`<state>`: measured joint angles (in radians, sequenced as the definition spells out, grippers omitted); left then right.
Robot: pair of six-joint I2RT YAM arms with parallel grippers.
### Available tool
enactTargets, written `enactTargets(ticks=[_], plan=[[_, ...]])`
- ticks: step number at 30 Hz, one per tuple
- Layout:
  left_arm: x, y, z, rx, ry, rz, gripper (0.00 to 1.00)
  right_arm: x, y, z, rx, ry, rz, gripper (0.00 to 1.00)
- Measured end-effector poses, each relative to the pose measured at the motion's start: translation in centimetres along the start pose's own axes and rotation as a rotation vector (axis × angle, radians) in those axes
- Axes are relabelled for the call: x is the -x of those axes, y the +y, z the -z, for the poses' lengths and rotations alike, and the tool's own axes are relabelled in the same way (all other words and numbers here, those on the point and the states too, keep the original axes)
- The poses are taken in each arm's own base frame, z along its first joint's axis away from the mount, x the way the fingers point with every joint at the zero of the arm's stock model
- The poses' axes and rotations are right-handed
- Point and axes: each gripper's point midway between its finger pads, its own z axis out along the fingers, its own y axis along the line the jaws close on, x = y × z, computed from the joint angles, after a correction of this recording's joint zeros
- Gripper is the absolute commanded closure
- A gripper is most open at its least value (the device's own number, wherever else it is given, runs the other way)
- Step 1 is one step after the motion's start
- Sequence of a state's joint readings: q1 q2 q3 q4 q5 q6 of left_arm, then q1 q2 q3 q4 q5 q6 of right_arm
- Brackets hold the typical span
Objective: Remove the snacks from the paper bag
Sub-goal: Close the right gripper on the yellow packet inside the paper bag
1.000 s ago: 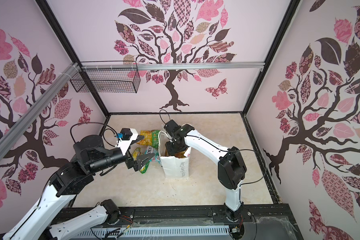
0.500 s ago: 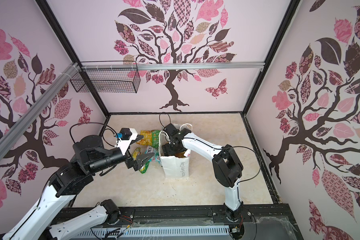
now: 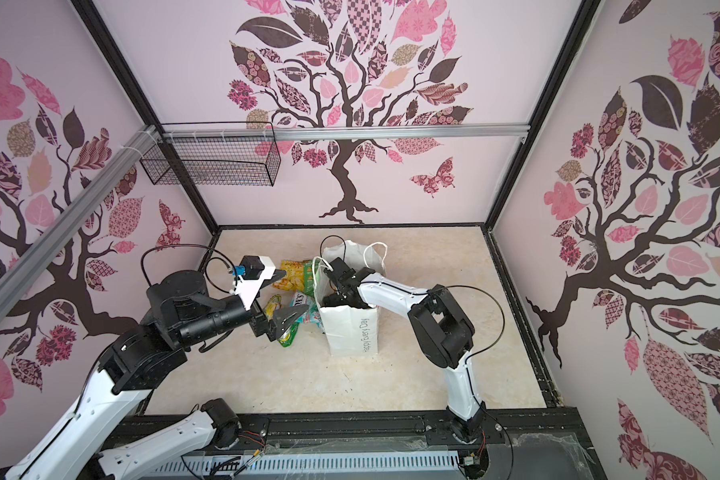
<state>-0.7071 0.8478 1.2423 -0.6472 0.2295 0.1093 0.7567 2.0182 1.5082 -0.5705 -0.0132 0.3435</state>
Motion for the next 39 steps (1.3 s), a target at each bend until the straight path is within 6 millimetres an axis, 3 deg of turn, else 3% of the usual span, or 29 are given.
enactTargets(ticks=[17,26,39], plan=[[-0.1,0.1,-0.2,0.002,0.006,0.000,0.01,0.3,-0.3,0.6,-0.005,-0.024,-0.022,0.80],[-0.1,0.1,-0.2,0.006,0.007,0.001,0.02,0.3,-0.1,1.7,0.012,-0.034,-0.028,0.91],[-0.1,0.2,-0.2,0.007,0.006,0.001,0.01,-0.2,-0.2,3.5,0.013,-0.029,-0.028,0.95]])
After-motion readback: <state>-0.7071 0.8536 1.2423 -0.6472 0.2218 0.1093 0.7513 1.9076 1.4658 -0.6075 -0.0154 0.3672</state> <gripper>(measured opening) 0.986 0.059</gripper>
